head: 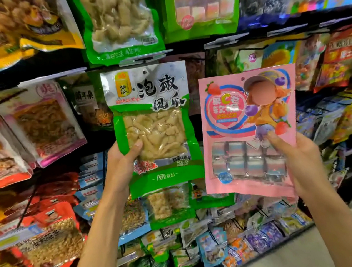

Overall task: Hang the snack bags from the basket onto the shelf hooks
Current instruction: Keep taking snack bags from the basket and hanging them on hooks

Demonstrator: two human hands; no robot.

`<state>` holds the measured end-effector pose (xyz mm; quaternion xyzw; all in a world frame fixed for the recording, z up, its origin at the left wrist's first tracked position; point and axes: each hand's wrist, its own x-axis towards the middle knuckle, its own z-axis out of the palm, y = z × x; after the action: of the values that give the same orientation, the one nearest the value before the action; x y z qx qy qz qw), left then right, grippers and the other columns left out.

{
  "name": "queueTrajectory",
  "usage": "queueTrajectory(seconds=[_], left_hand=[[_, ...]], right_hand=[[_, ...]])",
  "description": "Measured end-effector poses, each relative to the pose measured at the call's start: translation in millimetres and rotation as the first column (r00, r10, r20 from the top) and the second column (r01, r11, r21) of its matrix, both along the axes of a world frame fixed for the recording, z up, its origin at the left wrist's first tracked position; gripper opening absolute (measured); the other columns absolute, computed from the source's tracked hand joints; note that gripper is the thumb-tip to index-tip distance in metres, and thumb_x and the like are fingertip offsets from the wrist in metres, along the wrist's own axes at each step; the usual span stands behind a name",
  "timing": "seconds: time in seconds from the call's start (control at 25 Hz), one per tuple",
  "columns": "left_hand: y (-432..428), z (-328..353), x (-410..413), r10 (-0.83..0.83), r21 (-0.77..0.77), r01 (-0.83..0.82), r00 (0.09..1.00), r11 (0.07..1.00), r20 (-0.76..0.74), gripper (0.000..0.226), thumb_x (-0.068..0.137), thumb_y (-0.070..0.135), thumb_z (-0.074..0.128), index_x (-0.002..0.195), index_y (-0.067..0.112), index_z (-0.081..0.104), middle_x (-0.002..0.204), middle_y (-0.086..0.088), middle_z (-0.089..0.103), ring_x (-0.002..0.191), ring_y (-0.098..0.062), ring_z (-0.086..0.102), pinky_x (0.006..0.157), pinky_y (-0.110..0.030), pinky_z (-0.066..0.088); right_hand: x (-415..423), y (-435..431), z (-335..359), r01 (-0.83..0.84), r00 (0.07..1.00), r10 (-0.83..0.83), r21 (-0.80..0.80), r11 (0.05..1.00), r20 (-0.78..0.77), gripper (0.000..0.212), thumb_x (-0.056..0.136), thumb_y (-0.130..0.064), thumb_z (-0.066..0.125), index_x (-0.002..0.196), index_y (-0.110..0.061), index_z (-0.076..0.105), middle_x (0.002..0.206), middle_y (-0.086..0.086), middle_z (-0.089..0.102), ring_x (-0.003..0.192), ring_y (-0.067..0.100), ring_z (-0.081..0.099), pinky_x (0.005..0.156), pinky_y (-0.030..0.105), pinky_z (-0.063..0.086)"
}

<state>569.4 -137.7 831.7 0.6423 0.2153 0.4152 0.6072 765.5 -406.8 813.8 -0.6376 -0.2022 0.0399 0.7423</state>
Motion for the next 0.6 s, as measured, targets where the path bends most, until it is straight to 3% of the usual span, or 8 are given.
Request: queueTrajectory(seconds=[0.24, 0.52, 0.6], left_hand=[[-3.1, 2.0, 6.9, 0.041, 0.005, -0.041, 0.999, 0.999, 0.003, 0.021, 0.097, 0.011, 0.057, 0.117, 0.017, 0.060, 0.096, 0.013, 0.069, 0.081, 0.007, 0.067, 0.065, -0.007, 0.048], [1.9, 0.5, 18.7, 0.070, -0.016, -0.070, 0.997, 0.997, -0.027, 0.020, 0.097, 0.014, 0.057, 0.115, 0.023, 0.061, 0.104, 0.012, 0.069, 0.086, 0.007, 0.067, 0.066, -0.007, 0.050], [5.4, 0.8, 24.2, 0.086, -0.010, -0.086, 0.995, 0.996, -0.045, 0.021, 0.098, 0.017, 0.057, 0.118, 0.022, 0.060, 0.106, 0.012, 0.069, 0.087, 0.007, 0.067, 0.068, -0.010, 0.049]], right_hand=[[16.4, 7.6, 6.0, -0.060, 0.998, 0.059, 0.010, 0.998, 0.015, 0.026, 0.091, -0.029, 0.068, 0.115, -0.019, 0.071, 0.109, -0.004, 0.074, 0.108, 0.015, 0.068, 0.100, 0.043, 0.049], [40.6, 25.6, 20.5, -0.087, 0.995, 0.087, 0.015, 0.996, 0.040, 0.022, 0.091, -0.027, 0.068, 0.112, -0.021, 0.071, 0.104, -0.008, 0.075, 0.102, 0.009, 0.068, 0.092, 0.030, 0.050], [51.8, 36.7, 26.8, -0.103, 0.994, 0.102, 0.018, 0.995, 0.044, 0.024, 0.090, -0.026, 0.070, 0.113, -0.019, 0.071, 0.104, -0.006, 0.075, 0.101, 0.011, 0.069, 0.093, 0.032, 0.052]])
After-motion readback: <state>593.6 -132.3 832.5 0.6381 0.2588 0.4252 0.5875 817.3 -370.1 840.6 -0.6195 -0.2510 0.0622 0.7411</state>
